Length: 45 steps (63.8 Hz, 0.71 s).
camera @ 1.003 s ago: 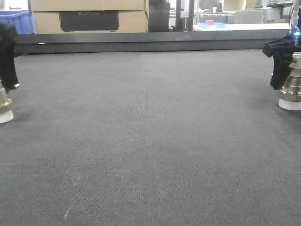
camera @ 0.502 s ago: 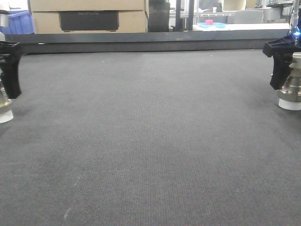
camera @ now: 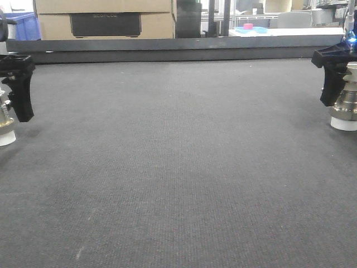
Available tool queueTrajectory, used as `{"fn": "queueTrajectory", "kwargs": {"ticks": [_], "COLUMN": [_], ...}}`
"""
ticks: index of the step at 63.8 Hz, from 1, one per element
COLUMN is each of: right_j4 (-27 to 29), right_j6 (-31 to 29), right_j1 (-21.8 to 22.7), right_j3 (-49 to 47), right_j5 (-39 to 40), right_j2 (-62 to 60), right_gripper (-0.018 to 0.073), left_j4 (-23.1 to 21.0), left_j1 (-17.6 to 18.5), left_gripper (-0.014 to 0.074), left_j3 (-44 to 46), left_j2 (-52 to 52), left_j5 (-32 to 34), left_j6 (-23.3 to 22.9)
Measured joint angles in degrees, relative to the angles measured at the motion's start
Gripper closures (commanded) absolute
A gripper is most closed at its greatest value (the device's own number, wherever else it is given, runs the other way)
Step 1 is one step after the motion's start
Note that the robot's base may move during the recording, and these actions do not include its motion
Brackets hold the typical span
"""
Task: Place valve from conveyor to right shelf box
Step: 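Close the left and right grippers around the valve bodies below the T-handles, then lift both held valves up off the conveyor belt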
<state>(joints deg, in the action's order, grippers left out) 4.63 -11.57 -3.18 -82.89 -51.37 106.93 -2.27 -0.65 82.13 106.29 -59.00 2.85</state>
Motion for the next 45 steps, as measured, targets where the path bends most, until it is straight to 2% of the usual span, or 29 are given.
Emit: {"fn": "queueTrajectory", "kwargs": {"ticks": [14,20,27,40,45], "right_j4": [0.0,0.0,0.0,0.0,0.0], "right_j6": [0.0,0.0,0.0,0.0,0.0], "right_j1": [0.0,0.0,0.0,0.0,0.0], "right_j3": [0.0,0.0,0.0,0.0,0.0], "right_j5": [0.4,0.4,0.5,0.5,0.5], "right_j2": [0.0,0.0,0.0,0.0,0.0], "right_gripper": [0.0720,0.0720,0.0720,0.0720,0.0720], "left_j4": [-0.3,-0.3,-0.3,-0.4,-0.4], "left_j1": [0.0,0.0,0.0,0.0,0.0], "left_gripper": [0.0054,0.0096,0.0254,0.0694,0.0708], "left_j3": [0.0,0.0,0.0,0.0,0.0], "left_j2": [0.0,0.0,0.0,0.0,0.0], "left_j5": [-0.1,-0.1,-0.1,-0.1,-0.1], "left_j6": [0.0,0.0,0.0,0.2,0.2]}}
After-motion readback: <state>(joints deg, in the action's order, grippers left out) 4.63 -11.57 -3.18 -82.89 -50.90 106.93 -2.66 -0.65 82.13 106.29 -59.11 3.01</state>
